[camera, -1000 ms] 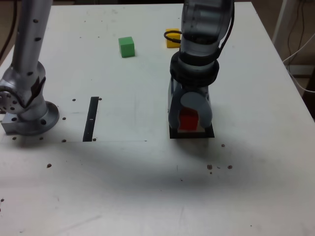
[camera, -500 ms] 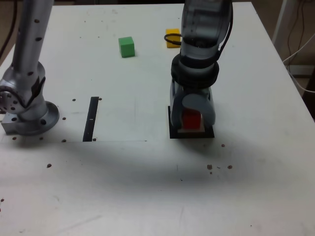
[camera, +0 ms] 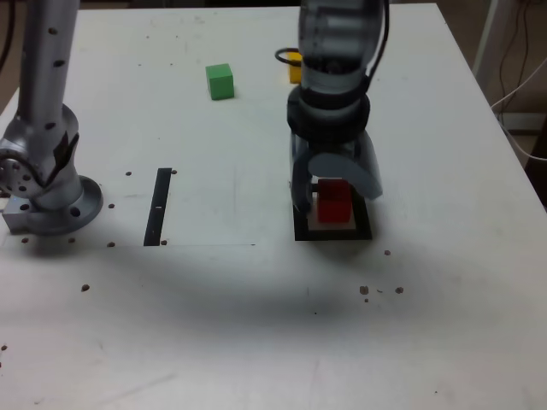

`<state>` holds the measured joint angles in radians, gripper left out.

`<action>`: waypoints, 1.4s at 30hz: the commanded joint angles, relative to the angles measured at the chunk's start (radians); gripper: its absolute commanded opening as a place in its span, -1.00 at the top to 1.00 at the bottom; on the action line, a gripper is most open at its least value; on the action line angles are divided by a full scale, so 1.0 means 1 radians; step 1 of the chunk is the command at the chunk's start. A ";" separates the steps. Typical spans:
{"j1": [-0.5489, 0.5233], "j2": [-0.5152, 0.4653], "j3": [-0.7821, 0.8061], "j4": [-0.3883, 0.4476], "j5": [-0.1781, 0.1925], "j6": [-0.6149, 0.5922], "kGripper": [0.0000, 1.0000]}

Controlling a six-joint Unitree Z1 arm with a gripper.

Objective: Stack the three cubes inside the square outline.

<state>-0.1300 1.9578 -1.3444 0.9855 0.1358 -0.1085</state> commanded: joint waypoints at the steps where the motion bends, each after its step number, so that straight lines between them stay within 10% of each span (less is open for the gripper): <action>1: 0.003 -0.033 0.006 0.017 0.010 0.004 -0.99; 19: 0.358 -0.088 -0.276 0.243 0.121 0.387 -0.98; 42: 0.710 0.118 -0.472 0.253 0.072 0.617 -0.90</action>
<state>0.5707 2.0651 -1.8220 1.2440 0.2049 0.5062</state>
